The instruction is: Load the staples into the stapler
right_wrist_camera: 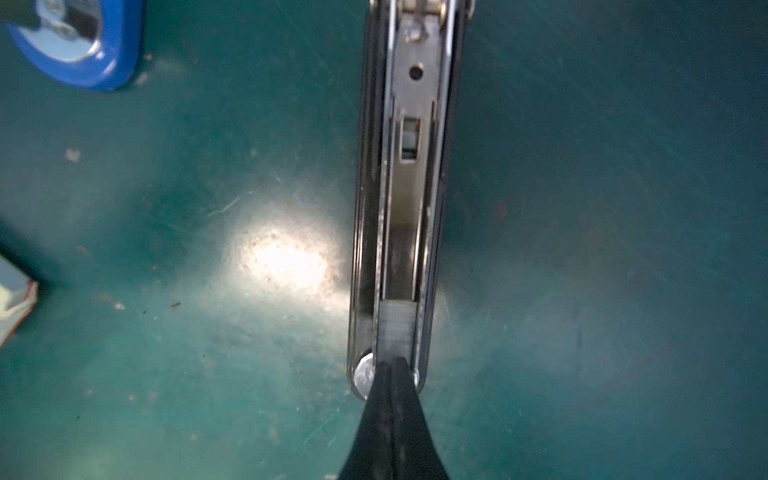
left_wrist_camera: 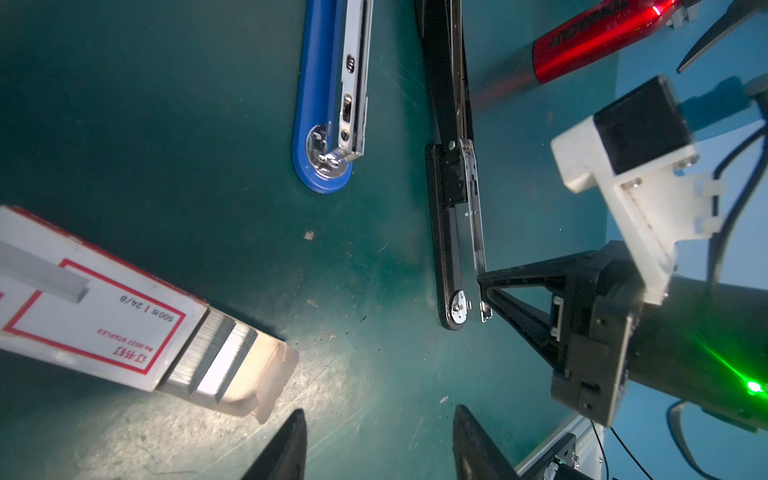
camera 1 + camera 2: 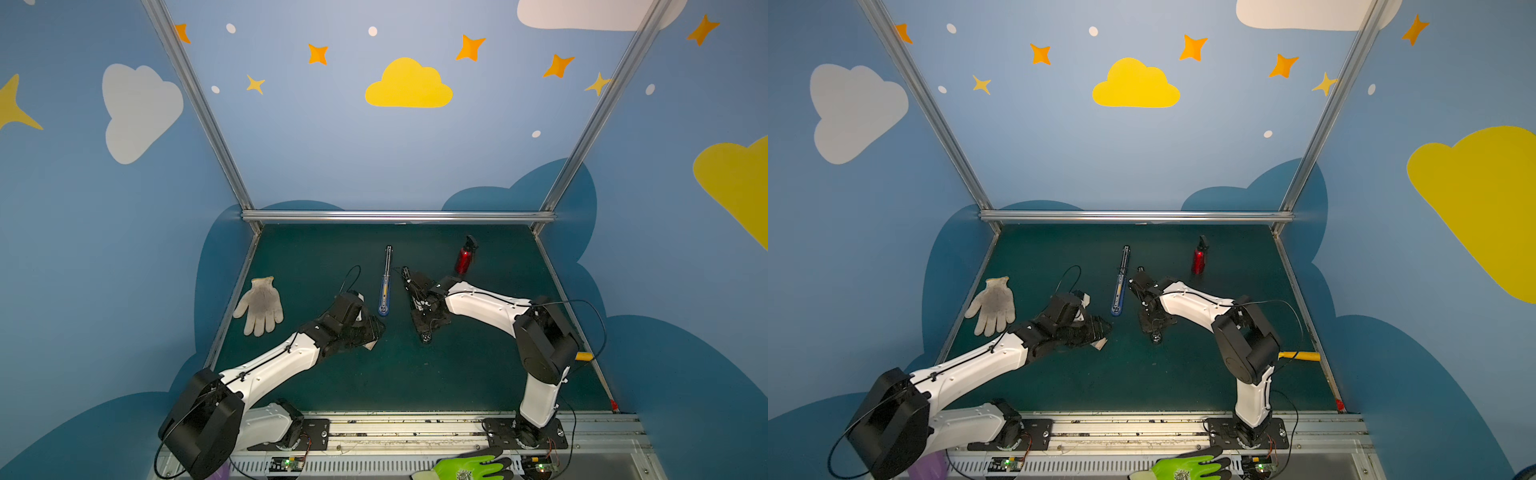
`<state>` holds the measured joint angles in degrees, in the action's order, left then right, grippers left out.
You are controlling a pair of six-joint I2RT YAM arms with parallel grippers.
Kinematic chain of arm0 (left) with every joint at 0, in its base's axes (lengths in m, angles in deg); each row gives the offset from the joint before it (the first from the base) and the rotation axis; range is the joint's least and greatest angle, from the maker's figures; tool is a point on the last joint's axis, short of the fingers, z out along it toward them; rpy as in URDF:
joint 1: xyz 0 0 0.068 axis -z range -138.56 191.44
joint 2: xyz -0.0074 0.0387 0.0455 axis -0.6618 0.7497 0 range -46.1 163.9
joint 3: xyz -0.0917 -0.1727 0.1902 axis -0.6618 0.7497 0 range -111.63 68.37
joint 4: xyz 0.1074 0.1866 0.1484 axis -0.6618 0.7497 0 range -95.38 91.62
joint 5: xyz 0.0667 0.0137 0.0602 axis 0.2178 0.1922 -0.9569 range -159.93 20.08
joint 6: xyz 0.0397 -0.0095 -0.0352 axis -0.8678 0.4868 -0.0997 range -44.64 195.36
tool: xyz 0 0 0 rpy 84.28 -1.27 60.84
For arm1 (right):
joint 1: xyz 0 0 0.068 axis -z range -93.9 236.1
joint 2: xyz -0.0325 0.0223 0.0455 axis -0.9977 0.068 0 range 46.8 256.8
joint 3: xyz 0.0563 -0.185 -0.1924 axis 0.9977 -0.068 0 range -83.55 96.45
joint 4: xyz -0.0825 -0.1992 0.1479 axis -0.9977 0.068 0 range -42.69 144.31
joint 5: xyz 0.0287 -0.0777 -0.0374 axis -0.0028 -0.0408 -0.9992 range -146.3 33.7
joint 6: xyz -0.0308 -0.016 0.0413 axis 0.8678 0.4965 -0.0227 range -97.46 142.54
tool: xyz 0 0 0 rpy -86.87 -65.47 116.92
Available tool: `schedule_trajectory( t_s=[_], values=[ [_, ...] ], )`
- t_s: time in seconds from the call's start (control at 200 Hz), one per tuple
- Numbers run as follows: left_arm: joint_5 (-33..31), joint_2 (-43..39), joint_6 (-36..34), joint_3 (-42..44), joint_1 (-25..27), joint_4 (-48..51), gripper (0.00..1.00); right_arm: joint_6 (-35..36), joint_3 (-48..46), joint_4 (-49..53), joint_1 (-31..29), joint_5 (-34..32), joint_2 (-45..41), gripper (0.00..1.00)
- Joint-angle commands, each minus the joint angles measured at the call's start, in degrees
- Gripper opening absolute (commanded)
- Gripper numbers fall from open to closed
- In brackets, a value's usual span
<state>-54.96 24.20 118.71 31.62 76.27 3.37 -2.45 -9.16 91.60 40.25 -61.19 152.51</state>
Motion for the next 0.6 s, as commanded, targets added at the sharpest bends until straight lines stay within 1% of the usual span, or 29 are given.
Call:
schedule_trajectory(
  t_s=[0.0, 0.105, 0.255, 0.315, 0.421, 0.511, 0.596],
  values=[
    [0.6, 0.0, -0.9, -1.2, 0.2, -0.9, 0.56, -0.8, -0.3, 3.2, -0.3, 0.0, -3.2, 0.03],
    [1.1, 0.8, -1.4, -2.3, 0.9, -0.9, 0.56, -0.9, 0.9, 3.7, 0.1, -1.3, -6.3, 0.10],
    [1.4, 3.4, -4.0, -5.9, 3.5, 0.7, 0.57, -1.1, 0.7, 4.8, 2.2, -3.0, -11.1, 0.23],
    [1.4, 5.6, -5.2, -8.2, 5.0, 1.9, 0.56, -1.3, -1.2, 4.7, 3.5, -3.8, -13.8, 0.29],
    [1.0, 11.3, -6.9, -13.3, 8.0, 4.2, 0.57, -2.2, -6.6, 3.0, 6.7, -3.3, -19.7, 0.39],
    [-0.5, 17.4, -7.8, -18.8, 10.2, 7.6, 0.57, -3.1, -12.0, 1.0, 9.8, -1.9, -24.7, 0.44],
    [-2.4, 23.1, -8.3, -23.8, 11.5, 10.6, 0.58, -3.7, -16.6, -0.4, 12.1, -0.9, -28.6, 0.47]
  ],
)
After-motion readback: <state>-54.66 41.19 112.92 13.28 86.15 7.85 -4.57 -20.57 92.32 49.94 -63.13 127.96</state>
